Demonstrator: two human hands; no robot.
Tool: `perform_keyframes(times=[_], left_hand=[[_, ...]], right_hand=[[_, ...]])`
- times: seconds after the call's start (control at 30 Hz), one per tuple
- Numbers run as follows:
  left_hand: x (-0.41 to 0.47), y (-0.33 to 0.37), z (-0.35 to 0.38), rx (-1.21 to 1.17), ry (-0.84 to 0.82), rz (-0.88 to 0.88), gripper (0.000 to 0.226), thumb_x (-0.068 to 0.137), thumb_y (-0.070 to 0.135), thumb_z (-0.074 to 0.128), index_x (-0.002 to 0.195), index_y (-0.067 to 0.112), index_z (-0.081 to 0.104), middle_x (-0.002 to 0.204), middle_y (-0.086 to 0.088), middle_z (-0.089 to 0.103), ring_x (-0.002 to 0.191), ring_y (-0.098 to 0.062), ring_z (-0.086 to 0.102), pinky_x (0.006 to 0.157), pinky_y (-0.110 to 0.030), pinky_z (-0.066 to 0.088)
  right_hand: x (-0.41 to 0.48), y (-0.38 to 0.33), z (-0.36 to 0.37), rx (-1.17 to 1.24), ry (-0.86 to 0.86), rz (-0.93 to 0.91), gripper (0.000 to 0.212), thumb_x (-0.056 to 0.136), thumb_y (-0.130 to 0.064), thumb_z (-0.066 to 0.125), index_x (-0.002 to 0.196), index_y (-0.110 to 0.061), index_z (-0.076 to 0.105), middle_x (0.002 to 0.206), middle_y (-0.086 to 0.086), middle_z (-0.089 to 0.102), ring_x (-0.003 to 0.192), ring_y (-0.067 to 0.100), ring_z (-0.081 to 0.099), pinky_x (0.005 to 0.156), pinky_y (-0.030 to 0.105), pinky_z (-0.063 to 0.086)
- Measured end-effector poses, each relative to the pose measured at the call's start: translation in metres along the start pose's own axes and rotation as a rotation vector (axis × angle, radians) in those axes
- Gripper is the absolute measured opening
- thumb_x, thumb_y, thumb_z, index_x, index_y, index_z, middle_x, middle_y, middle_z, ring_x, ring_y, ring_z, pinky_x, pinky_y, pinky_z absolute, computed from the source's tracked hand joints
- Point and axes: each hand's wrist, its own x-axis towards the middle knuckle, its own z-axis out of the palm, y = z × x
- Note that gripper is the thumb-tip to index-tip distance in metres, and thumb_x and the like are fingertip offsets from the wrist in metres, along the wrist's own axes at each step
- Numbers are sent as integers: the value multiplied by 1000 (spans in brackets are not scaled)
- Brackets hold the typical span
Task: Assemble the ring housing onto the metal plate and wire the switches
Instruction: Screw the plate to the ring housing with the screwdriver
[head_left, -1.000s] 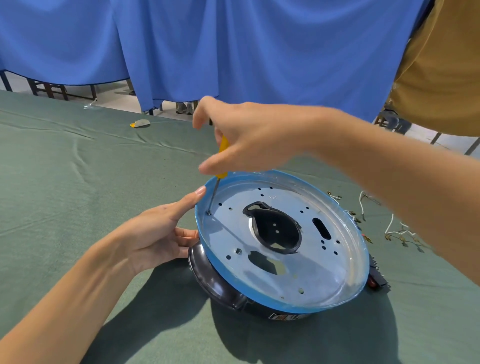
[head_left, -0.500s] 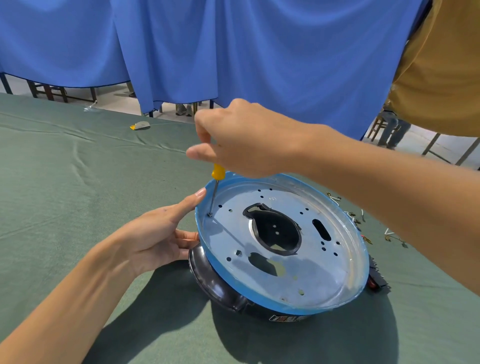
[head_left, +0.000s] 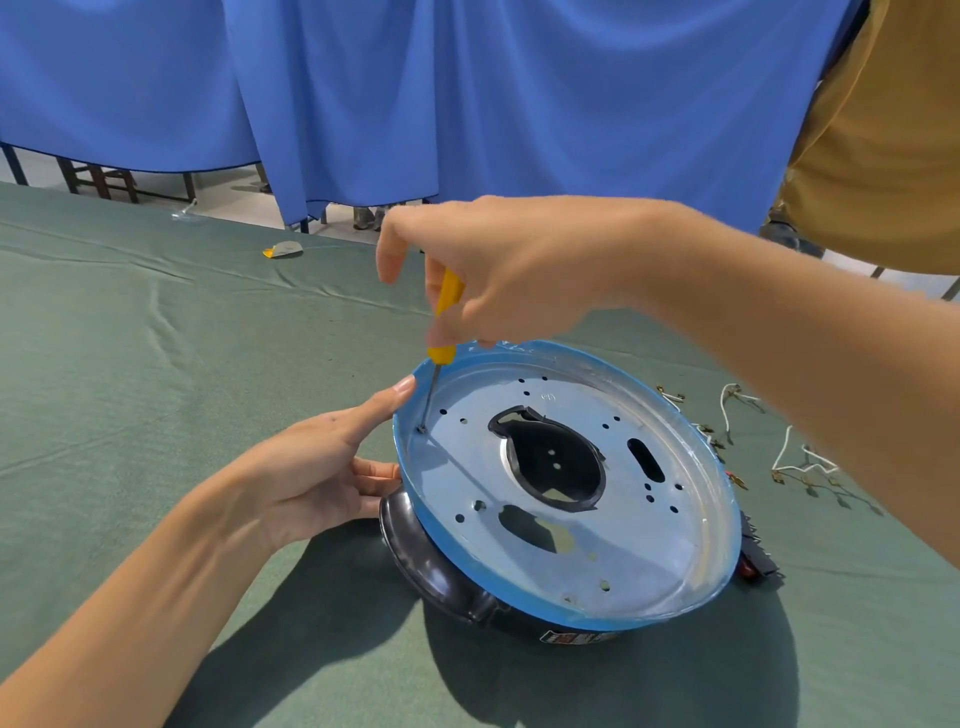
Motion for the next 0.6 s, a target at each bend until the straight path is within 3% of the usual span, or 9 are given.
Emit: perform_keyframes(times=[0.13,0.23,0.33,0.4,0.5,0.6], left_hand=[[1,0,0,-7,8,-6,53,61,54,79,106,25,77,107,-26,71,78,-31,70,66,-35,59],[0,0,0,-8,0,-6,53,62,54,79,107,25,76,105,-26,71,75,-30,70,65,-34,59],[1,0,0,-1,2,-2,54,61,54,79,107,25,76,107,-24,71,79,-30,69,67,-36,60],[1,0,0,-1,3,-3,54,61,54,79,107,25,77,108,-25,71,79,-31,69,68,-36,60],[0,0,-1,5,4,-7,54,61,55,79,107,26,77,109,-26,70,82,-32,68,70,-37,60],[0,0,-1,4,6,-9,54,62,54,79,107,25,76,109,-28,69,82,-32,68,69,-37,60]], right_hand=[[6,-4,16,-221,219,-16,32,97,-46,49,106,-16,52,79,-4,46,76,22,52,53,30,35],[3,-4,15,-177,127,22,41,94,-55,49,108,-16,53,83,-5,50,73,16,49,52,24,30],[-3,-5,3,14,-55,16,34,85,-37,64,115,-32,50,94,-11,56,77,10,59,55,28,42],[-1,-5,3,-51,25,-49,31,85,-29,66,114,-29,52,90,-12,51,79,6,55,57,26,43],[10,-9,14,-181,200,-64,30,93,-42,59,101,-14,52,87,0,49,90,26,58,63,34,46],[14,-8,15,-218,152,-9,37,94,-51,51,99,-15,48,81,0,48,86,26,54,59,32,36]])
